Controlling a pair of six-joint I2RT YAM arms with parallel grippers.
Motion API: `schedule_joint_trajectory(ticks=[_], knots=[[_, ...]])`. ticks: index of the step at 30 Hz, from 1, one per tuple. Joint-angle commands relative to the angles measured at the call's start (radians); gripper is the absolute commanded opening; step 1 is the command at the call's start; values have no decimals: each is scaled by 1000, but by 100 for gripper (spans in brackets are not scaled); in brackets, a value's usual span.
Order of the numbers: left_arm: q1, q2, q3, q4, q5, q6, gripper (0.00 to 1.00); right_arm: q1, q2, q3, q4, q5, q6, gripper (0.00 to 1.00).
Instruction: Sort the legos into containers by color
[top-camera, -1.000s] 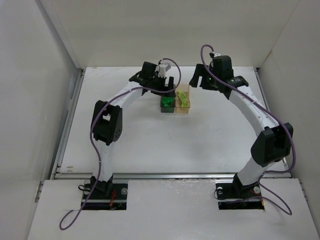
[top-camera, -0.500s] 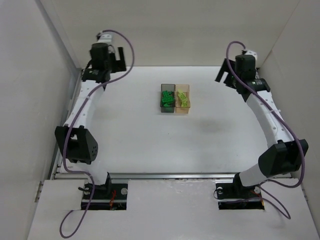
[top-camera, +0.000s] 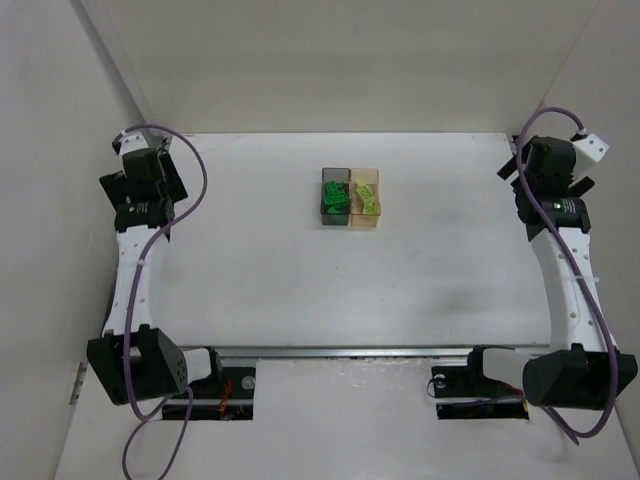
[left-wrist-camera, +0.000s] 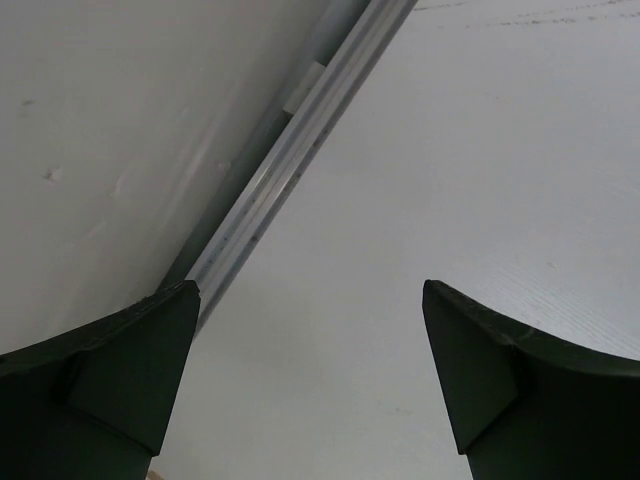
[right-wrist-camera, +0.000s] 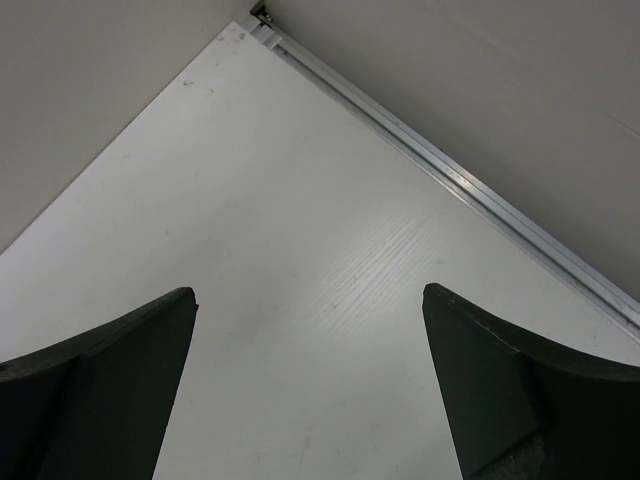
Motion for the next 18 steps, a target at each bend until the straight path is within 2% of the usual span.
schedule_joint_trajectory(ticks=[1, 9, 18], knots=[[9, -62, -35, 16, -23, -42, 92, 4, 3, 17, 9, 2, 10, 100], [9, -93, -44, -14, 54, -62, 92, 4, -73, -6, -14, -70, -51, 100], [9, -113, -44, -34, 78, -61, 93, 4, -234, -147, 113, -113, -111, 100]])
